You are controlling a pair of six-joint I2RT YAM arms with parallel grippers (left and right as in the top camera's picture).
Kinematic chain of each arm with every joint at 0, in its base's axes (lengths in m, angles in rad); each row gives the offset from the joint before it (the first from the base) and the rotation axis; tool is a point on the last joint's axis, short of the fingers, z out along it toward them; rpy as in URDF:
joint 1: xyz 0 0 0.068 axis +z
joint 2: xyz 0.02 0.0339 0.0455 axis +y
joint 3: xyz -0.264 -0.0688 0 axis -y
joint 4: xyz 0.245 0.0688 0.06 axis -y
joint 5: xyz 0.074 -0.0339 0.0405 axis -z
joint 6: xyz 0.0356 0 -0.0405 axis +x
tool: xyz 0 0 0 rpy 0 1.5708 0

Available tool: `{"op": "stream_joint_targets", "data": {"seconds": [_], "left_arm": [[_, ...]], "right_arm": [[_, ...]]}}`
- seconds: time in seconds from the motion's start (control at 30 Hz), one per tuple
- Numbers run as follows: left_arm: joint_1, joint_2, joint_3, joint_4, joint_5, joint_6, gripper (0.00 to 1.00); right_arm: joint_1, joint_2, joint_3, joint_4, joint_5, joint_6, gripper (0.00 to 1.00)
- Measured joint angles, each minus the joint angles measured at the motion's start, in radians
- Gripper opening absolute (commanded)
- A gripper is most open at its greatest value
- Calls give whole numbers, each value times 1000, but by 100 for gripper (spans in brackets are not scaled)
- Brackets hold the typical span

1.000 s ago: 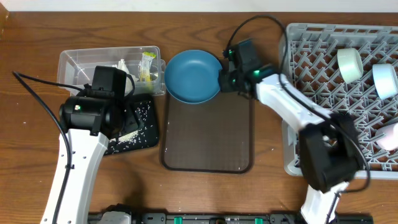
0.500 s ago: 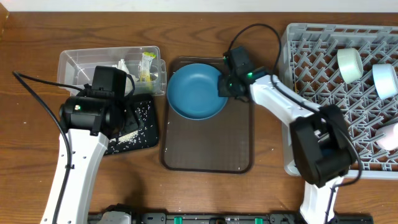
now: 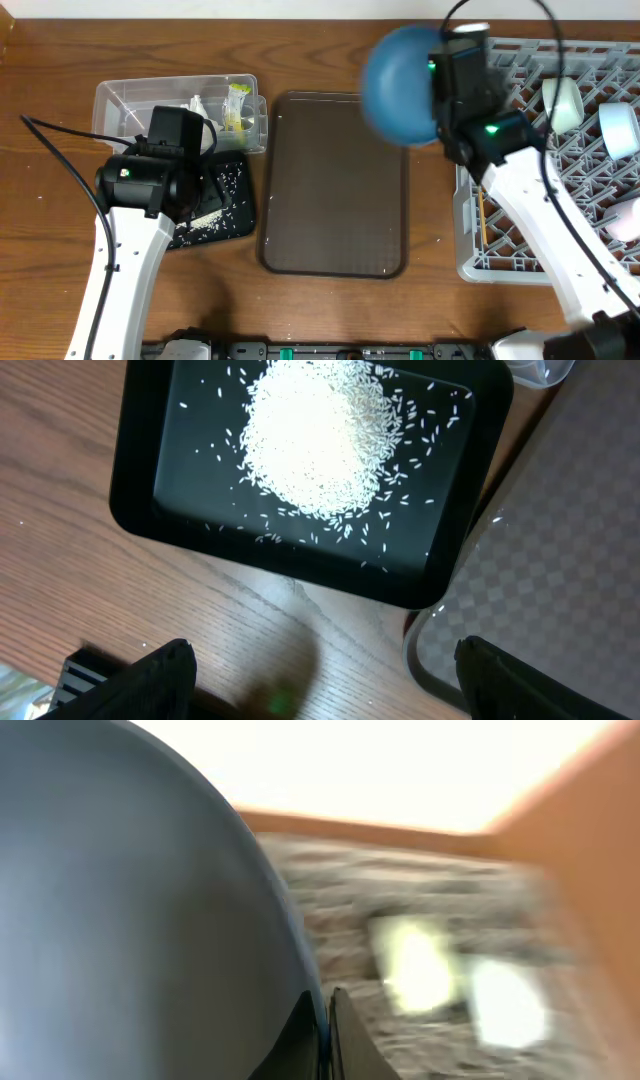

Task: Sort waste into correct bins and load items into the dishwasher rack
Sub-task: 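Lift the teal plate with the right gripper over the rack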

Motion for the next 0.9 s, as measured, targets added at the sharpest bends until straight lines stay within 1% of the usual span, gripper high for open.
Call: {"op": "stream_joint_targets", "data": {"seconds": [0.1,0.17,0.3,0.53,0.9], "left_arm": [[0,0,0,1,0,0,86],[0,0,0,0,0,0,86],[0,0,0,0,0,0,86],[0,0,0,0,0,0,86],[0,0,0,0,0,0,86]], "right_arm": [[-55,5,0,63,232,-52,1],[-110,9,0,105,348,-72,1],[-204,21,0,140,470,-94,1],[-246,94,0,140,531,-106,1],[-245,224,0,140,510,-109,1]]}}
